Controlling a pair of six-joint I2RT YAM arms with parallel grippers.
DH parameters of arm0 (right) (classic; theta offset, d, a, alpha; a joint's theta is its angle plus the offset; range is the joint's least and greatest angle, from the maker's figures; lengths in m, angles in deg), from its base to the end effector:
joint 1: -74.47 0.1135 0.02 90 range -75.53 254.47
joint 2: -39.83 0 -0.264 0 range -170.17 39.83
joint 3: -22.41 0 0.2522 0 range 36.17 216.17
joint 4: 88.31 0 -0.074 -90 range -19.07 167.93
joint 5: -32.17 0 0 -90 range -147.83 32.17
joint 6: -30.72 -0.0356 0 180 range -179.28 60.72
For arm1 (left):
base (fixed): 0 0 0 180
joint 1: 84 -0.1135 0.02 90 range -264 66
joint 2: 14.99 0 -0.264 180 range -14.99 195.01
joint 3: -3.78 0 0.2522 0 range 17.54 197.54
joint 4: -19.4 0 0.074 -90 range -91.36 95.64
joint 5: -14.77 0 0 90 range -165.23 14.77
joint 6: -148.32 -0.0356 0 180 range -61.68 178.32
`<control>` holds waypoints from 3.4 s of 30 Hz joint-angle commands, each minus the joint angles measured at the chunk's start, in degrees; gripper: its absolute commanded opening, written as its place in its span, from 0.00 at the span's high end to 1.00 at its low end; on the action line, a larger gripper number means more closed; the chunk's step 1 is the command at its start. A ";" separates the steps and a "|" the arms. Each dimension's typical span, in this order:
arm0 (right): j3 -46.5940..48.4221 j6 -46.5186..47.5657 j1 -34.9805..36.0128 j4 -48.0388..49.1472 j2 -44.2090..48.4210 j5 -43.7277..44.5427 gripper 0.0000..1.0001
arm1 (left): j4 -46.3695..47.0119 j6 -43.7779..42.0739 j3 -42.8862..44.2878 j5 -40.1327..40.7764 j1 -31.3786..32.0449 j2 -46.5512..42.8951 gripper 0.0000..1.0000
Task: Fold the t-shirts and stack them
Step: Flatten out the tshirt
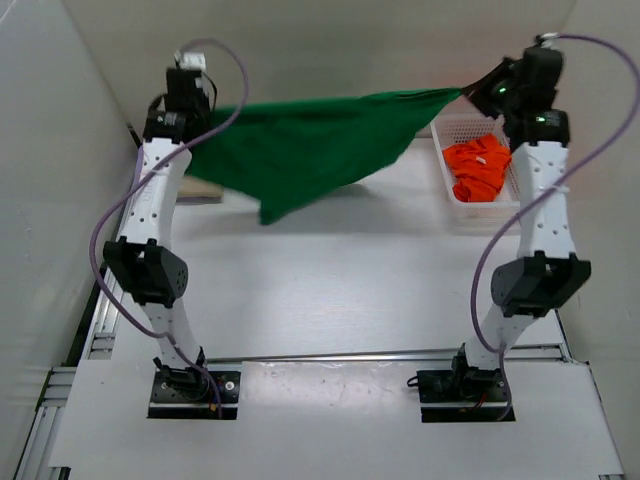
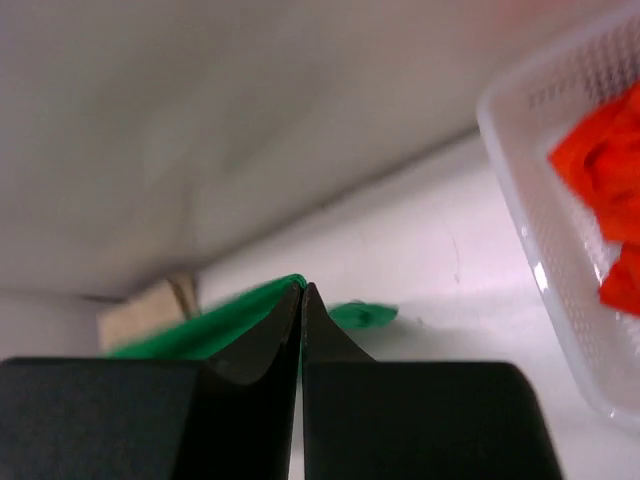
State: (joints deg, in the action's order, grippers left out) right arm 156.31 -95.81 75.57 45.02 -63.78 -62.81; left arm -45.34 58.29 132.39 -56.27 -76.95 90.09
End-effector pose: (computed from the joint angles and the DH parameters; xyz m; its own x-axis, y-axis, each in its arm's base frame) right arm 0.4048 0.0109 0.4664 -0.2875 0.5876 -0.7564 0.0856 0.8023 0.5908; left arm 0.3993 -0.0377 0.3982 -0.6539 0.0814 -0.7522 -0.1262 0.9686 0.2144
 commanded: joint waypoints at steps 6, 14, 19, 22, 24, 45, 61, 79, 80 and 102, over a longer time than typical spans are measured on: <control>-5.76 0.32 -2.95 2.06 15.09 -6.89 1.00 | 11.17 0.03 20.09 4.86 -1.16 3.13 0.90; -50.05 2.70 8.11 7.86 41.28 -0.66 1.00 | 11.17 0.03 -34.28 -8.84 3.84 -19.97 0.69; -73.50 -4.41 17.60 7.86 47.71 1.19 1.00 | -3.05 0.03 -59.35 -12.54 5.61 -31.07 0.23; -79.08 -8.02 18.85 8.99 48.94 1.72 1.00 | -6.06 0.03 -63.16 -13.42 4.56 -31.60 0.20; -81.90 -8.64 18.85 10.22 48.94 1.72 1.00 | -2.92 0.03 -63.17 -14.12 2.89 -30.03 0.20; -81.29 -4.25 16.39 6.89 48.42 3.48 1.00 | -3.25 0.03 -40.84 -18.44 -1.15 -2.25 0.36; -80.76 -3.19 16.39 5.31 48.94 5.14 1.00 | -1.31 0.03 -41.45 -18.96 -2.30 1.97 0.67; -42.97 6.73 1.65 -0.20 18.97 1.63 1.00 | -1.75 0.03 -1.86 -8.87 -4.59 4.59 0.89; -24.52 6.74 0.40 -6.15 15.41 1.02 1.00 | -1.75 0.03 4.53 -7.64 -4.07 6.09 0.89; -67.11 3.58 3.45 -2.32 61.64 3.56 1.00 | 10.90 0.03 -35.89 -9.21 0.24 -24.03 0.89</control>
State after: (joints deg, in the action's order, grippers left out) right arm 94.93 -91.22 75.77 46.79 -9.27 -62.63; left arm -32.51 58.33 103.34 -66.22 -77.02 72.60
